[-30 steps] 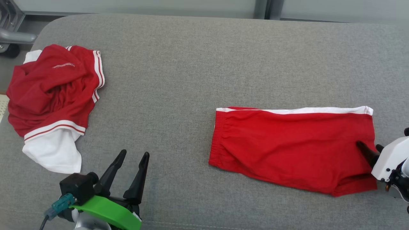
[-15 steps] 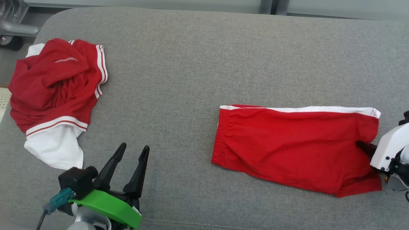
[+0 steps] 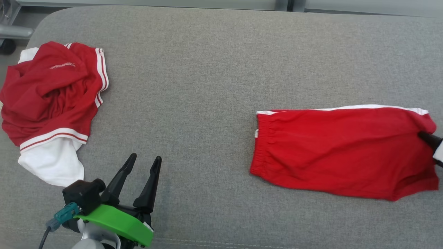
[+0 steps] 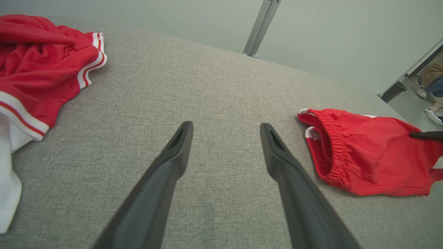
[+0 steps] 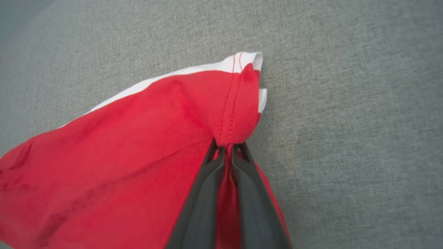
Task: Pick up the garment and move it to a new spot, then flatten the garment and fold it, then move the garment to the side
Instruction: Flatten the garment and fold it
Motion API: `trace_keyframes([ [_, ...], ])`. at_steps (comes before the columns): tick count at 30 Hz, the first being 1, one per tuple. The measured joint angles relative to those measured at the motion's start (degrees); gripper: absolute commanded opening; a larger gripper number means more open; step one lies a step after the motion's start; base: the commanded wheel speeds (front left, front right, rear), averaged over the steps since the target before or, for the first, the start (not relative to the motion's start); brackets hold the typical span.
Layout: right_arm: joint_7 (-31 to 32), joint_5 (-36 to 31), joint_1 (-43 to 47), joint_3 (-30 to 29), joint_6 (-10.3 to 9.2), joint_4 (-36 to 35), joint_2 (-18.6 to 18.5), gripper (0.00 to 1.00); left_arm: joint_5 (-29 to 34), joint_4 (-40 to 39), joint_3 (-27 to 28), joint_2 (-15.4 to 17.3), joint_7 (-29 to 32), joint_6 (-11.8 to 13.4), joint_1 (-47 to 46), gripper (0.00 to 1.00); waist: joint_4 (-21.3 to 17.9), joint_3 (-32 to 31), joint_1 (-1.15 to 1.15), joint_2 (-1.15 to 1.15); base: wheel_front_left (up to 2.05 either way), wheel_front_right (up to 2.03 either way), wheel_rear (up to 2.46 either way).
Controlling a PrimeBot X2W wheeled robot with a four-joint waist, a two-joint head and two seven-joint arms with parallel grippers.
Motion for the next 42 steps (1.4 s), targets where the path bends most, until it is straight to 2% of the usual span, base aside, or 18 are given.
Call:
trace_keyframes([
  [7, 0.00, 0.27, -0.41, -2.78, -0.47, -2.58, -4.67, 0.00, -0.09, 0.00, 0.34, -0.48, -0.31, -0.01, -0.02, 1.00, -0.52, 0.69, 0.00, 0.00, 0.00, 0.00, 0.00],
  [10, 0.67, 0.49, -1.03, -1.89, 0.97, -5.81, -4.58, 0.00, -0.31, 0.10, 0.35, -0.66, -0.45, -0.02, -0.04, 1.00, -0.60, 0.72, 0.00, 0.00, 0.00, 0.00, 0.00],
  [13, 1.47, 2.01, -1.71, -0.33, 2.89, -9.80, -2.30, 0.00, -0.66, 0.22, 0.41, -0.71, -0.51, -0.02, -0.05, 1.00, -0.67, 0.68, 0.00, 0.00, 0.00, 0.00, 0.00],
  [19, 4.44, 7.64, -1.75, 3.70, 6.20, -16.58, 4.57, 0.00, -0.66, 0.41, 0.35, -0.83, -0.56, -0.12, -0.25, 1.00, -0.65, 0.59, 0.00, 0.00, 0.00, 0.00, 0.00],
  [26, 5.12, 8.68, -0.65, 6.92, 6.15, -20.43, 7.66, 0.00, -0.66, 0.64, -0.05, -0.85, -0.56, -1.08, -1.41, 1.00, -0.01, 0.59, 0.00, 0.00, 0.00, 0.00, 0.00],
  [32, 4.93, 6.53, 1.22, 9.80, 6.02, -21.94, 10.01, 0.00, -0.66, 1.44, 0.02, -0.93, -0.57, -1.08, -1.48, 1.00, 1.05, 0.55, 0.00, 0.00, 0.00, 0.00, 0.00],
  [42, 1.92, 2.54, 1.18, 12.59, 4.02, -22.20, 13.85, 0.00, -0.66, 2.07, -0.18, -1.27, -0.71, -1.11, -1.48, 1.00, 1.48, 0.32, 0.00, 0.00, 0.00, 0.00, 0.00],
])
